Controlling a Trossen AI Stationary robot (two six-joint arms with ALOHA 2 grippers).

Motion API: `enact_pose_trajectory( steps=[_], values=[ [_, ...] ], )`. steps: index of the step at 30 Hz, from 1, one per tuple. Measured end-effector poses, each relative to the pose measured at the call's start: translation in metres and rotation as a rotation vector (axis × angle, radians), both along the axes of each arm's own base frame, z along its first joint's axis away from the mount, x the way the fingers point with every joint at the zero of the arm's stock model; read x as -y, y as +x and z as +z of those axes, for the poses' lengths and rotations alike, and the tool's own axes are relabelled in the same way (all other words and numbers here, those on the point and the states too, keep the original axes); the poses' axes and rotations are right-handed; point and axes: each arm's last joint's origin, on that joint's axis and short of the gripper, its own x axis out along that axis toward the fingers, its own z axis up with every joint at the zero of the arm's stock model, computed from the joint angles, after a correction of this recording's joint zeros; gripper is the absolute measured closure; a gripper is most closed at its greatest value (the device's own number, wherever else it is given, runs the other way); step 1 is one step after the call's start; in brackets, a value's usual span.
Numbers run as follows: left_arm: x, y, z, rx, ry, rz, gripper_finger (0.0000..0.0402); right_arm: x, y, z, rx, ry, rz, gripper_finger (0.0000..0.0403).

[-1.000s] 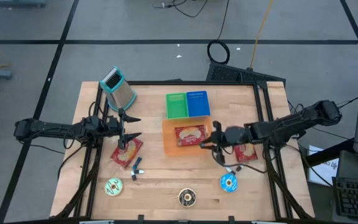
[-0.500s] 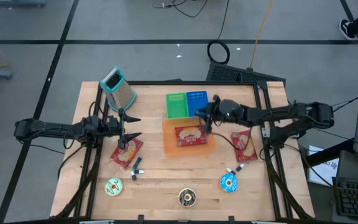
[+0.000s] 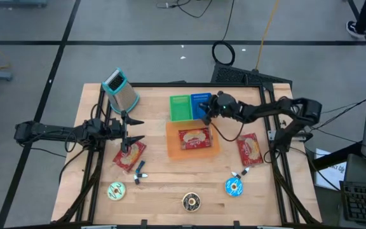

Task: Pick & Place Food Item
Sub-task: Put the green food coloring bottle into the blue bin

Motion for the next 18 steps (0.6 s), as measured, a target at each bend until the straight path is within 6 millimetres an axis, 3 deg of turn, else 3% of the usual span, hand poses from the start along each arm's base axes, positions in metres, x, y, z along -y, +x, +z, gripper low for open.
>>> enact_pose_trajectory(
  steps=[18],
  values=[
    [0.0,0.0,0.0,0.0,0.0,0.0,0.0096,0.0022,-0.0033,-0.0081,-0.043,0.062,-0.033,0.0332]
  ],
)
